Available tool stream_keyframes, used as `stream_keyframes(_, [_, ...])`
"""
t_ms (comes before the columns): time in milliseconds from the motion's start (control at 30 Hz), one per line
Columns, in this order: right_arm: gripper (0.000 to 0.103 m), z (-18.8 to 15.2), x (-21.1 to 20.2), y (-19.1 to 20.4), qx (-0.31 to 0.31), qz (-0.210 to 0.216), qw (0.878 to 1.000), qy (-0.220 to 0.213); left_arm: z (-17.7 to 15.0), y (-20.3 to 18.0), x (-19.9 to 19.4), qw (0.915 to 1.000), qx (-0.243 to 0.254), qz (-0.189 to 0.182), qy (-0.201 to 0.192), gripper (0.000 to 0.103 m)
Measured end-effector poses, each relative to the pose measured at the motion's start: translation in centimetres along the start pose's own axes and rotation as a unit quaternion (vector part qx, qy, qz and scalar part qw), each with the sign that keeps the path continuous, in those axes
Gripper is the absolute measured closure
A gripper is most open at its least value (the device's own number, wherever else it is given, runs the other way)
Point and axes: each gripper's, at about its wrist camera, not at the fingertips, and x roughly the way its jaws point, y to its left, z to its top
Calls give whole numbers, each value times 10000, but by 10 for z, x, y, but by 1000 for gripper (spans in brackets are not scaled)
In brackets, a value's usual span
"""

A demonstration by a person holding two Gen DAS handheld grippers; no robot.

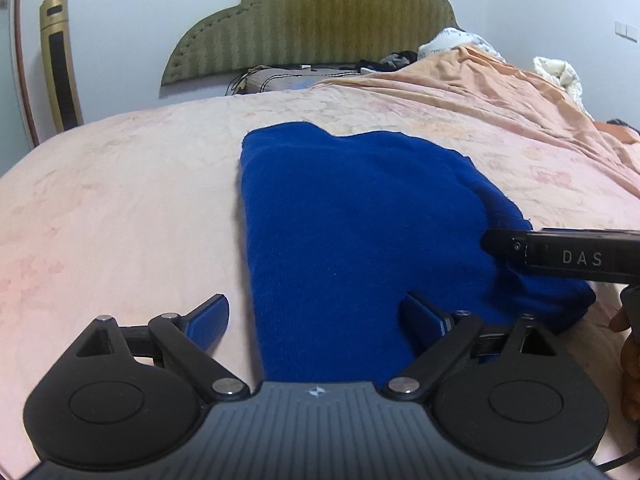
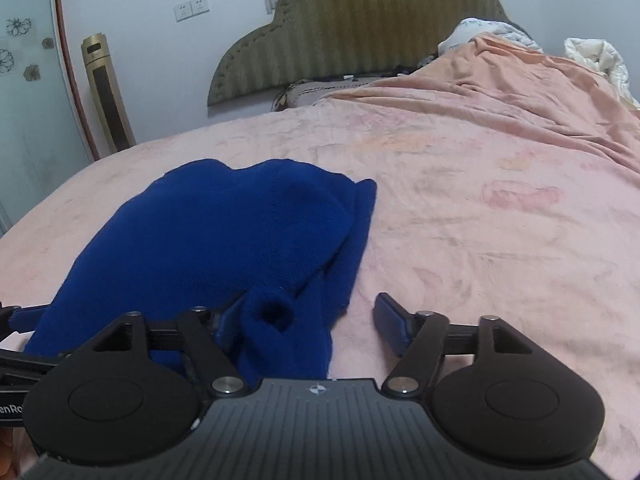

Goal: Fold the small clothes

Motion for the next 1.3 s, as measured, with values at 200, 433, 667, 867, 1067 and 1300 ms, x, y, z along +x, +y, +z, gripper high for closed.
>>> stream_keyframes(200, [8,-4,5,4,-82,1,9999,103,0,5,7,9997,-245,14,98,0])
stream_keyframes(433, [1,-3,5,-6,165,264,9995,85,-3,4,5,9996,-266,49,77,0])
stream_keyframes(667, [0,-2,5,-8,205,307,9993,90,-3,5,5,9995,-297,35,83,0])
stream_keyframes(867, [1,-2,6,-6,154,278,9994,121,-1,7,5,9995,-296,-4,116,0])
stream_keyframes(1067, [0,0,5,-10,194,411,9988,164,17,15,-9,10000,-76,6,-25,0])
stream_keyframes(1300, [1,29,26,-36,637,1143,9901,515,69,67,21,9955,-750,-567,84,0])
